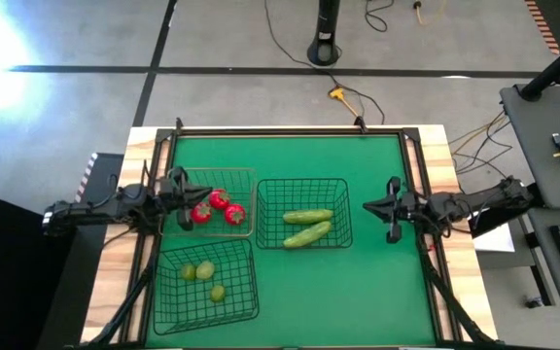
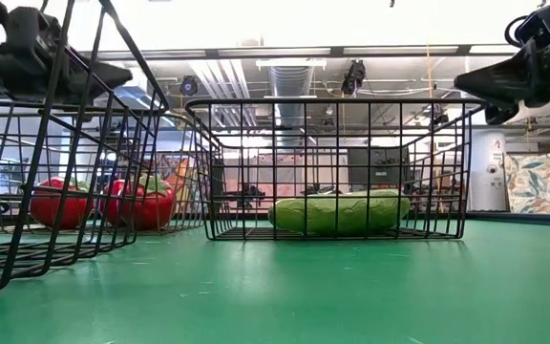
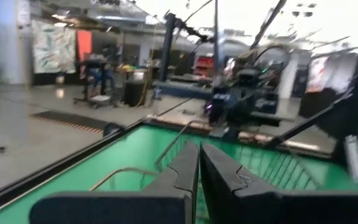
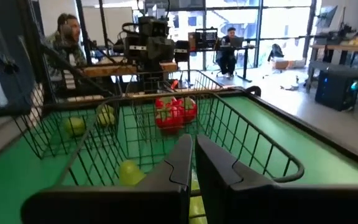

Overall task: Sort produce into baskets
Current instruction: Return to Home Position

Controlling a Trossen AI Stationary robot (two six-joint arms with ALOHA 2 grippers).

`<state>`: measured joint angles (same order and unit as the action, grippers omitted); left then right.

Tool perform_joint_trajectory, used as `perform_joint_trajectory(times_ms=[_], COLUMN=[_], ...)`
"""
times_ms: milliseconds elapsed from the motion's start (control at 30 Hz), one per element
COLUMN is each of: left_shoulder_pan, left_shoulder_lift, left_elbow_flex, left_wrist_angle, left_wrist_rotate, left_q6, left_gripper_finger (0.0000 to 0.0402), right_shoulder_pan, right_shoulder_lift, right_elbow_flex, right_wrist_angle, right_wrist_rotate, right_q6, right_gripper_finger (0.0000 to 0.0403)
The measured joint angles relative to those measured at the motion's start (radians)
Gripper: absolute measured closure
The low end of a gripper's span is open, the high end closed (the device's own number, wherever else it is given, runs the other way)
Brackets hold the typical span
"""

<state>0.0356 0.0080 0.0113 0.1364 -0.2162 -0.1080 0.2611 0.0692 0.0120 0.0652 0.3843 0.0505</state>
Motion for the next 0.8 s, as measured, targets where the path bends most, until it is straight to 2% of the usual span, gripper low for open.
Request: perform_joint_trajectory(times_ms=[133,633,800], left_shoulder_pan=[0.000,0.000,0.000], left_shoulder_lift=[0.014,0.044,0.072], left_elbow_flex=[0.000,0.000,0.004], left_wrist_angle=[-0.073,-0.084,-0.096], left_wrist_rotate=[-0.061,-0.009,-0.008], left_q6=[0.021,0.075,0.159], left_gripper_finger=[0.0401,0.0401,0.0401], right_shoulder_pan=[0.000,0.000,0.000], right_shoulder_lift=[0.015,0.025,0.025], right_elbow_flex=[0.000,-0.001,-0.001], right_wrist_angle=[-0.001,-0.001,-0.001], right_wrist_rotate=[0.000,0.000,0.000], right_q6=[-0.048,-0.051,-0.051], right_gripper_finger=[0.0390,0.0390,0.0390])
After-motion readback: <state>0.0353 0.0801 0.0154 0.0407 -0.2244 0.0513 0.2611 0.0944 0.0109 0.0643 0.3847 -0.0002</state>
